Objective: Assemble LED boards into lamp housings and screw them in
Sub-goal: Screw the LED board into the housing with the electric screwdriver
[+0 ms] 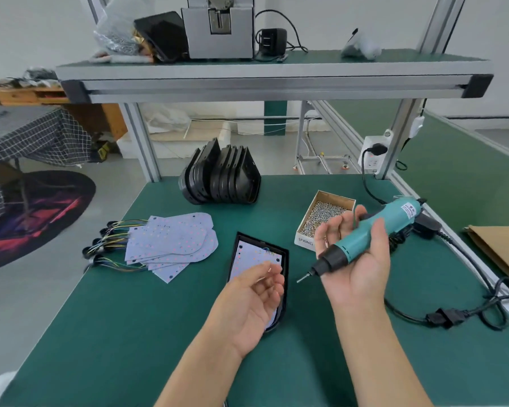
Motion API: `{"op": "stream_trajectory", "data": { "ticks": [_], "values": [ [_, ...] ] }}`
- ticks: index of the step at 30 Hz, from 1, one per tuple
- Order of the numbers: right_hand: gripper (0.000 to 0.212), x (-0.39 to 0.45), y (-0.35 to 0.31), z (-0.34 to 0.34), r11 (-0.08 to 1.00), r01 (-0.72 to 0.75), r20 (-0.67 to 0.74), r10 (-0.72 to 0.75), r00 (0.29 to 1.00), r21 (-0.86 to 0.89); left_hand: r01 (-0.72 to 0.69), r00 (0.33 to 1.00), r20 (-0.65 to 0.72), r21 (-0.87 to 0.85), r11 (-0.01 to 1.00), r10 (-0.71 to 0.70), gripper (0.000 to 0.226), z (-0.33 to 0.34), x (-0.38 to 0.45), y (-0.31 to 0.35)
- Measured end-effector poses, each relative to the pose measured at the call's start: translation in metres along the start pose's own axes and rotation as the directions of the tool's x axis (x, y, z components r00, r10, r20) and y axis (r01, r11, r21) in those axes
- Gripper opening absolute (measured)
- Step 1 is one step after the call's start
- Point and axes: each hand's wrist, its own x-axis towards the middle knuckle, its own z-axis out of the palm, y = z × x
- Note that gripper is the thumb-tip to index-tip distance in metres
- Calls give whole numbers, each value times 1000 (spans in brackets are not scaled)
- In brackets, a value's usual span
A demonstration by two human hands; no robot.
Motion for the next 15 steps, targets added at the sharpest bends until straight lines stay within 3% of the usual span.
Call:
{"op": "stream_trajectory", "data": {
  "ticks": [9,15],
  "values": [
    [20,-6,21,14,989,53,-7,-54,998,-139,28,997,-71,-26,999,-30,28,-4,-2,2],
    [21,-5,24,17,989,81,8,-81,997,-121,43,998,-53,-49,998,-46,17,5,-1,-2]
  ]
}}
